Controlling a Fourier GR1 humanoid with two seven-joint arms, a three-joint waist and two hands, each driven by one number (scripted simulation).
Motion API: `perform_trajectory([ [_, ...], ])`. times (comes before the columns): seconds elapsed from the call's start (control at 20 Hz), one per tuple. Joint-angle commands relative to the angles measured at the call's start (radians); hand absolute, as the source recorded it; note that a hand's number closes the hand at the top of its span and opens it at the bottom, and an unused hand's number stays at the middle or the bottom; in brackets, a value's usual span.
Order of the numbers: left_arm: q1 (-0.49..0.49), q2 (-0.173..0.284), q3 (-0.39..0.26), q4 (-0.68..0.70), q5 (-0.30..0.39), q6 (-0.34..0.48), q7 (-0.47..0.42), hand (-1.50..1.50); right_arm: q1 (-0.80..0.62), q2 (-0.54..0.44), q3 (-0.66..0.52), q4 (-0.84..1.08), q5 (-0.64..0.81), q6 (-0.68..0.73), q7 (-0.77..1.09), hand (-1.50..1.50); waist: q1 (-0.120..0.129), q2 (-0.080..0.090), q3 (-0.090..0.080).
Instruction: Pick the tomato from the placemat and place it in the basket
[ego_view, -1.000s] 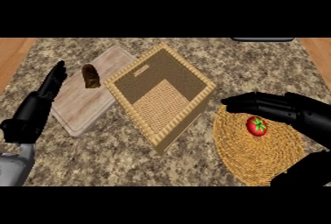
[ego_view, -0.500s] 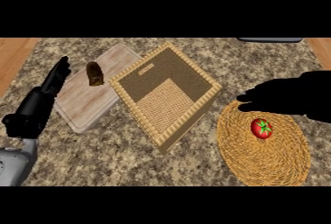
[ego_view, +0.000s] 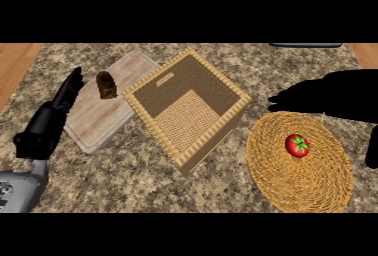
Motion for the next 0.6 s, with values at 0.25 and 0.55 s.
perform_trajectory([
  [0.25,0.017,0.022,0.054,-0.065,0.025,-0.067,0.050,0.00,0.012,0.084,0.149,0.167,0.276,-0.097,-0.210,-1.50,0.004,-0.002,0.000],
  [0.55,-0.033,-0.034,0.061,0.073,-0.028,-0.054,-0.031,0.00,0.048,0.097,0.232,0.248,0.413,-0.193,-0.287,-1.50,-0.011,0.001,0.000],
])
